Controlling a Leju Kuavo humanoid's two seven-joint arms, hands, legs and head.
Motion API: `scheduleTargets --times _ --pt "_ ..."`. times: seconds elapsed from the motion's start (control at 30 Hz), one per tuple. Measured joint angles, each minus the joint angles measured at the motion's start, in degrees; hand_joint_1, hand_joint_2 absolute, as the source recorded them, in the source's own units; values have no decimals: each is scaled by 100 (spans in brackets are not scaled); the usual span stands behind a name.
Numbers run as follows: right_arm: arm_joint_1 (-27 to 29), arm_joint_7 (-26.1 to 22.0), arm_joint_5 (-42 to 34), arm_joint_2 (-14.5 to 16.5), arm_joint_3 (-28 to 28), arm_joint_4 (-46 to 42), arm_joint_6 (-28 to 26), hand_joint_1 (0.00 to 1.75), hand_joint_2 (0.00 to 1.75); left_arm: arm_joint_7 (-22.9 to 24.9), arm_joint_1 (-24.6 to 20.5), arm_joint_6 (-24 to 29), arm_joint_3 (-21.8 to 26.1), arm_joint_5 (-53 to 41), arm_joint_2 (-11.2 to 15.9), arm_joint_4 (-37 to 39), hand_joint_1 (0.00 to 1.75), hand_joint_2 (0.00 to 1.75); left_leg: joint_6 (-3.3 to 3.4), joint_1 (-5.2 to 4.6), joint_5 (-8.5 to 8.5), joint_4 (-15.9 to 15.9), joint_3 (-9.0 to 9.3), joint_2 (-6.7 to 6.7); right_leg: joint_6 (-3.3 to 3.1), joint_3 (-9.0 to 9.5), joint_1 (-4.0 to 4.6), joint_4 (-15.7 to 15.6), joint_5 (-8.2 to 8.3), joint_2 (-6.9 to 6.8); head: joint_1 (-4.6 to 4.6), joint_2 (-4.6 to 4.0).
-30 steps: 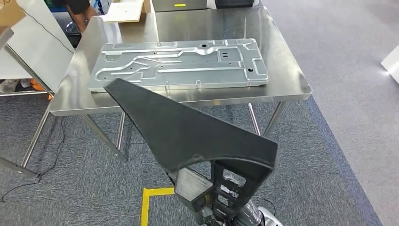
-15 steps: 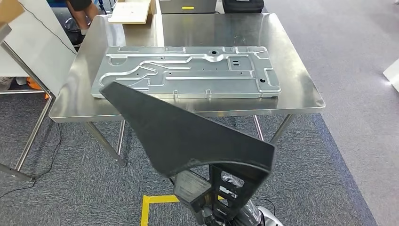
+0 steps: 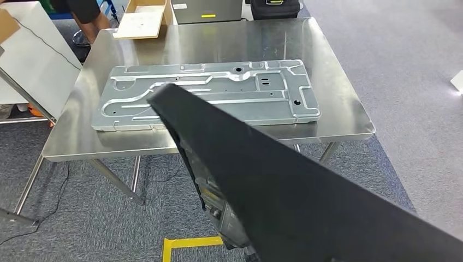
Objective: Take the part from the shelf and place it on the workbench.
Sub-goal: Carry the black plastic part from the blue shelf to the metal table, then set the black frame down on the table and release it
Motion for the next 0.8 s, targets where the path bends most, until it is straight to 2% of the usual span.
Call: scheduleTargets --times 0.03,0.1,0.17,0.23,0.27,0.3,0.33,0.37,0.4,0.43,0.47,0.5,0.53,0.57,0.6,0.63,0.67,0.73,0.8 --pt "-1 -7 7 10 -6 -14 -4 175 175 -3 3 -2 0 -5 3 0 0 175 12 1 278 -357 106 -8 16 64 -2 -4 -49 14 1 0" --pt "-11 -21 28 27 -16 -36 -16 175 175 -16 -1 -10 0 -20 8 0 0 175 54 -21 561 -914 240 -29 62 125 2 1 -121 43 0 0" --pt "-16 -28 45 33 -25 -55 -27 175 175 -32 2 -16 0 -31 15 0 0 175 118 -52 537 -1064 243 -34 121 111 4 -14 -155 69 -2 0" --pt "-15 -27 54 34 -33 -77 -37 175 175 -41 6 -19 1 -39 22 -1 0 175 190 -31 555 -1140 303 -21 184 125 9 -13 -209 64 -2 0" --pt "-22 -27 62 34 -41 -88 -42 175 175 -44 1 -22 2 -43 23 -1 0 175 224 -16 551 -1169 342 -16 209 96 11 89 -275 43 -2 0" --pt "-29 -27 77 34 -53 -98 -55 175 175 -47 -7 -25 2 -45 23 -2 0 175 257 0 542 -1198 388 -9 234 -10 9 324 -396 20 -1 0" --pt "-34 -29 95 34 -67 -107 -73 175 175 -51 -13 -28 1 -50 23 -2 0 175 285 -1 522 -1210 429 -3 252 -195 -2 674 -546 -3 -1 0" --pt "-39 -33 115 34 -82 -112 -95 175 175 -56 -18 -30 1 -55 24 -2 0 175 305 -4 494 -1212 464 3 268 -445 -10 1085 -694 -14 -1 0" --pt "-39 -38 134 34 -97 -113 -119 175 175 -63 -19 -31 0 -63 24 -2 0 175 315 -8 463 -1210 500 6 280 -688 -17 1440 -775 -19 -1 0" --pt "-39 -43 154 33 -113 -115 -144 175 175 -72 -21 -32 0 -70 24 -2 0 175 317 -11 428 -1209 542 6 285 -857 -20 1627 -742 -22 -1 0" --pt "-40 -49 176 33 -132 -121 -168 175 175 -80 -21 -32 0 -76 24 -2 0 175 313 -13 389 -1207 591 3 281 -925 -20 1604 -585 -27 -1 0" --pt "-43 -53 199 32 -153 -132 -191 175 175 -86 -24 -33 0 -81 24 -2 0 175 305 -15 348 -1206 650 -2 265 -879 -17 1363 -326 -31 0 0" --pt "-51 -56 221 32 -179 -150 -211 175 175 -90 -27 -33 0 -86 23 -1 0 175 294 -17 302 -1207 703 -7 235 -754 -8 965 -37 -36 0 0" --pt "-64 -58 239 32 -205 -171 -226 175 175 -92 -35 -34 0 -90 21 -1 0 175 274 -28 257 -1201 752 -9 198 -623 13 606 178 -39 0 0" --pt "-82 -58 251 32 -228 -195 -238 175 175 -95 -45 -35 0 -95 20 -1 0 175 252 -34 224 -1197 777 -12 162 -516 33 324 300 -42 -1 0" --pt "-99 -59 264 32 -251 -218 -251 175 175 -98 -54 -36 0 -98 18 -1 0 175 227 -38 201 -1198 784 -10 134 -463 54 170 335 -39 -1 0" --pt "-110 -58 273 32 -269 -236 -262 175 175 -100 -63 -36 0 -99 17 -1 0 175 200 -41 193 -1205 789 -6 117 -455 69 147 308 -33 -1 0" --pt "-116 -58 288 32 -300 -273 -281 175 175 -102 -75 -38 0 -103 18 -1 0 175 149 -40 167 -1221 796 3 89 -433 43 78 304 -23 -2 0" --pt "-128 -58 296 32 -318 -299 -292 175 175 -102 -85 -40 0 -109 20 -1 0 175 95 -40 -11 -968 700 7 42 -369 1 -7 311 -34 -2 0"
